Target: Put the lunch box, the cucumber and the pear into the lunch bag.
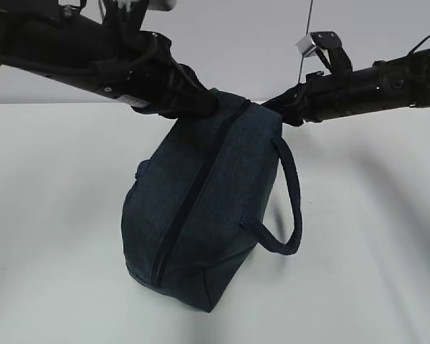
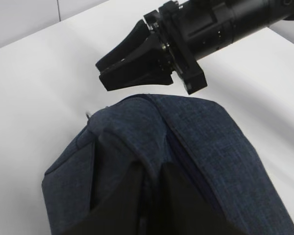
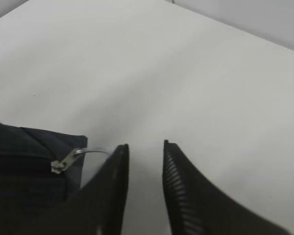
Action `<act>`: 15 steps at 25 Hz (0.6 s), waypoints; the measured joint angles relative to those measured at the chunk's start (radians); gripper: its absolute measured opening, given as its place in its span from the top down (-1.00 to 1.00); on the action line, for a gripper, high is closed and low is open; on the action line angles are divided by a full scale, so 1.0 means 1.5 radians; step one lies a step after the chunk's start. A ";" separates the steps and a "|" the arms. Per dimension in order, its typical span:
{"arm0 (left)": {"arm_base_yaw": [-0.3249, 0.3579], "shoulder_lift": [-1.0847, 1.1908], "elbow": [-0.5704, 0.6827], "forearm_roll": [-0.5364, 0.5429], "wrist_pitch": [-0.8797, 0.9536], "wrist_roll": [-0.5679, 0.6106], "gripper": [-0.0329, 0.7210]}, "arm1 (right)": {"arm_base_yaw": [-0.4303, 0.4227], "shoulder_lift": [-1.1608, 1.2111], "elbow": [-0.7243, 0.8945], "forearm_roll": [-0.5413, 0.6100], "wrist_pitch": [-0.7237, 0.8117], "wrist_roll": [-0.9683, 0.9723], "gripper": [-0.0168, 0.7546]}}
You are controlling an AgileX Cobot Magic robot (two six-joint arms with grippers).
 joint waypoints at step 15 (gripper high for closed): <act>0.036 0.017 -0.004 -0.018 -0.043 -0.005 -0.26 | -0.002 -0.088 -0.026 -0.113 0.115 0.182 -0.14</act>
